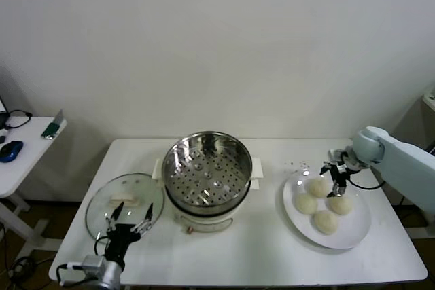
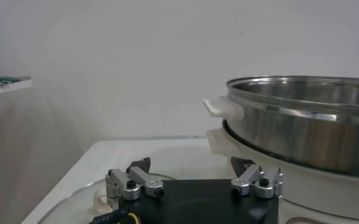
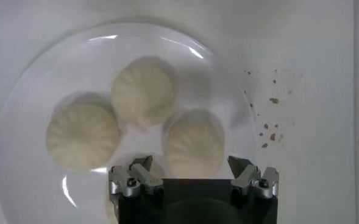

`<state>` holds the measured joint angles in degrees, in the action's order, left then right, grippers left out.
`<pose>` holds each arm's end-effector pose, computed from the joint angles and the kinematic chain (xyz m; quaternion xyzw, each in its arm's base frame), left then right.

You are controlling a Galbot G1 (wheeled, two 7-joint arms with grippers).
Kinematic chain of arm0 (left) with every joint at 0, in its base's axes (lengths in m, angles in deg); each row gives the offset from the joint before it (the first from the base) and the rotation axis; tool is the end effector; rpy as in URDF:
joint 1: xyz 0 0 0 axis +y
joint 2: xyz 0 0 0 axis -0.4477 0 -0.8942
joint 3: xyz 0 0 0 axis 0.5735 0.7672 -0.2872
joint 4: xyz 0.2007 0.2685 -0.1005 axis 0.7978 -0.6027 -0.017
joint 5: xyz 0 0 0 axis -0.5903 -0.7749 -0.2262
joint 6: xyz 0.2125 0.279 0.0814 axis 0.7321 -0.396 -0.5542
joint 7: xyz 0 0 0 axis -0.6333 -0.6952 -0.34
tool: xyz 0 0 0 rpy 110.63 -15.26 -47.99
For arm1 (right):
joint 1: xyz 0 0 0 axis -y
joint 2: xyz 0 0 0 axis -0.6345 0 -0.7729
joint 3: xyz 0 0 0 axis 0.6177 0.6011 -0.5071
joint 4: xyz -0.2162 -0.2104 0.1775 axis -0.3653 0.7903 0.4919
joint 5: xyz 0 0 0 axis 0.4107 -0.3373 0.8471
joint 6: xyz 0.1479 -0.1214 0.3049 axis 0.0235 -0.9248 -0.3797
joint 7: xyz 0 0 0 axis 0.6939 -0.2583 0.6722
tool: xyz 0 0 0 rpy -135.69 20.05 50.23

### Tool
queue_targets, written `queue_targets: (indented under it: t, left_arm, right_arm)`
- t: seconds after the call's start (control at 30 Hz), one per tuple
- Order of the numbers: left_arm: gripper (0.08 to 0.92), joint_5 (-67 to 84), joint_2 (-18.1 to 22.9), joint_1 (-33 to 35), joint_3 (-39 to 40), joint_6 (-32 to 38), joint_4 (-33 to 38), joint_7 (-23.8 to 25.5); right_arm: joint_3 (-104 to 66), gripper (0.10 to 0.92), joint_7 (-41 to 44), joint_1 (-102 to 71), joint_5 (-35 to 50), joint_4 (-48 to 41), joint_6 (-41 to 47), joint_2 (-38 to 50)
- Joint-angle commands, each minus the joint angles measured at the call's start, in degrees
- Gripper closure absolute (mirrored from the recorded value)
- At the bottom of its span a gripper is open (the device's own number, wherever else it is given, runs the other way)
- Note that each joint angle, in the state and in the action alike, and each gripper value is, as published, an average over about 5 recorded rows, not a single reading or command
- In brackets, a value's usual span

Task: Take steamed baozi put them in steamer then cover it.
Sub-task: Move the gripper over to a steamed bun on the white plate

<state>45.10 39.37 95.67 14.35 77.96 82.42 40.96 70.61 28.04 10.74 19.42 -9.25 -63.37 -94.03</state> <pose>0.1715 0.0721 -0.3498 -0.0195 -0.9932 -0.0028 0.1146 0.5371 -0.2085 -0.2275 0.4725 -0.5646 0.5217 0.4310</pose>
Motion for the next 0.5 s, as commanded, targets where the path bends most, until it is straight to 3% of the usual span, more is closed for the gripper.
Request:
queue_targets:
  t: [0.03, 0.3, 0.5]
  left_arm:
    - [0.177, 0.0, 0.1, 0.0, 0.0, 0.1, 0.0, 0.0]
    - [0.177, 0.1, 0.0, -0.3, 0.1, 0.0, -0.2, 0.1]
    - [0.177, 0.2, 0.0, -0.5, 0.1, -0.1, -0.3, 0.1]
  right_arm:
    - [-2.3, 0.203, -0.6, -1.5, -2.5, -5.1, -0.8, -3.3]
    - [-3.3, 0.208, -0.5, -2.8, -2.2, -5.0, -0.3, -3.5]
    - [-3.6, 0.305, -0.6, -2.9, -2.4, -5.0, -0.3, -3.6]
